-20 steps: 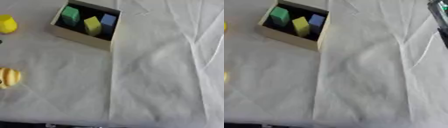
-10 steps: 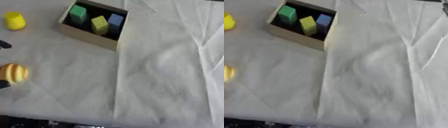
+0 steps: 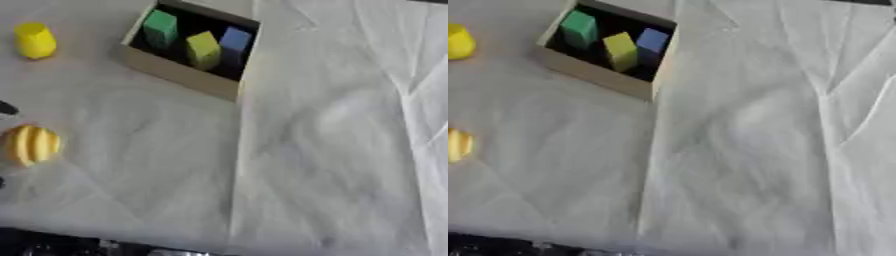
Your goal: Pick up objects on the table and place them in the box.
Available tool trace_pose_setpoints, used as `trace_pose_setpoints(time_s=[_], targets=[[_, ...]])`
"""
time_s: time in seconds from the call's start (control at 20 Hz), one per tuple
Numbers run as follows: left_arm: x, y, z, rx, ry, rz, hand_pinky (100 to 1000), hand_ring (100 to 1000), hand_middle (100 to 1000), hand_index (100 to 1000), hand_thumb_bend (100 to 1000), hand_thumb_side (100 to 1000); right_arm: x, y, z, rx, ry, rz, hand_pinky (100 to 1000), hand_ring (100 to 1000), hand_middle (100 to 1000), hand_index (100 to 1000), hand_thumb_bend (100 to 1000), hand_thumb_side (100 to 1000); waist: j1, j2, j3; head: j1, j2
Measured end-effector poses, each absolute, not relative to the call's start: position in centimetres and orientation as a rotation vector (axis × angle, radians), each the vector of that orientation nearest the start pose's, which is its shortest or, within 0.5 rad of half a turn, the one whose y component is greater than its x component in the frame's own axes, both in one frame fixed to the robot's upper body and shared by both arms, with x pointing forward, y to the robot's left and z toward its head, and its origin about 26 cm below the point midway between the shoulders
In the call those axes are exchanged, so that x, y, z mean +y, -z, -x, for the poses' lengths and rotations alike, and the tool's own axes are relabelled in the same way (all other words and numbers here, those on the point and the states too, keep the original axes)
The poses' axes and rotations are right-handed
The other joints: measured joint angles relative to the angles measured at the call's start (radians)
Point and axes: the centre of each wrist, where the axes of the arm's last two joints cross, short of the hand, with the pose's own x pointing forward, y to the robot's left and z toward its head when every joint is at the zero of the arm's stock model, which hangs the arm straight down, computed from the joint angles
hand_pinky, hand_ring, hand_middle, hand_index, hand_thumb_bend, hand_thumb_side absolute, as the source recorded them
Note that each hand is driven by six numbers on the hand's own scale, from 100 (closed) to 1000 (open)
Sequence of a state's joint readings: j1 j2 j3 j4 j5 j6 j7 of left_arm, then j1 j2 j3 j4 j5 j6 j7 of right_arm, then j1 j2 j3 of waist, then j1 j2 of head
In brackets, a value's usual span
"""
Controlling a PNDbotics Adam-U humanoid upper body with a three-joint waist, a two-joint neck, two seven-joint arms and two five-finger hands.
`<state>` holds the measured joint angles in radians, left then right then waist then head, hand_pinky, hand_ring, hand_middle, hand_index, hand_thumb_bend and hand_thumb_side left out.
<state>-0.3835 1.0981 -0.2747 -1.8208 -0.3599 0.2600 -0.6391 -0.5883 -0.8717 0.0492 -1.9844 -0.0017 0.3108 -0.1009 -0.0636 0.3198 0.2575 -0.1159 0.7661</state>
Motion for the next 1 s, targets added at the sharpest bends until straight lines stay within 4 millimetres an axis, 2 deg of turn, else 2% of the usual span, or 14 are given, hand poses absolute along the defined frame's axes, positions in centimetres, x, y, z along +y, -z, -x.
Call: trace_pose_setpoints(time_s=[0.25,0.45,0.55,0.75,0.8,1.0], targets=[[34.4,-23.5,-32.6,-1.047,1.541,-0.721,887,916,881,930,566,157,-29.1,-33.4,-29.6,-2.179,-0.664,0.759,797,773,736,828,100,694,-0.001,0.000,-0.003,0.035,0.000],[34.4,-22.9,-33.3,-1.031,1.555,-0.688,888,916,880,930,547,100,-29.1,-33.3,-29.6,-2.177,-0.661,0.759,797,772,736,828,100,698,-0.002,0.000,-0.004,0.044,0.000],[34.5,-22.5,-33.7,-1.012,1.564,-0.679,889,916,880,930,538,100,-29.1,-33.2,-29.6,-2.174,-0.658,0.758,797,772,736,828,100,700,-0.004,0.000,-0.006,0.046,0.000],[34.9,-21.9,-34.4,-0.983,1.564,-0.685,878,908,871,922,477,100,-29.1,-33.0,-29.7,-2.169,-0.652,0.752,797,772,735,828,100,707,-0.004,0.000,-0.006,0.051,0.000],[34.9,-21.8,-34.7,-0.984,1.561,-0.684,870,903,865,917,422,100,-29.1,-33.0,-29.7,-2.168,-0.651,0.752,797,772,735,828,100,709,-0.004,0.000,-0.006,0.052,0.000],[34.6,-21.0,-35.5,-1.002,1.549,-0.665,859,896,855,887,368,100,-29.1,-32.8,-29.7,-2.161,-0.648,0.752,797,772,735,828,100,707,-0.004,0.000,-0.010,0.053,0.000]])
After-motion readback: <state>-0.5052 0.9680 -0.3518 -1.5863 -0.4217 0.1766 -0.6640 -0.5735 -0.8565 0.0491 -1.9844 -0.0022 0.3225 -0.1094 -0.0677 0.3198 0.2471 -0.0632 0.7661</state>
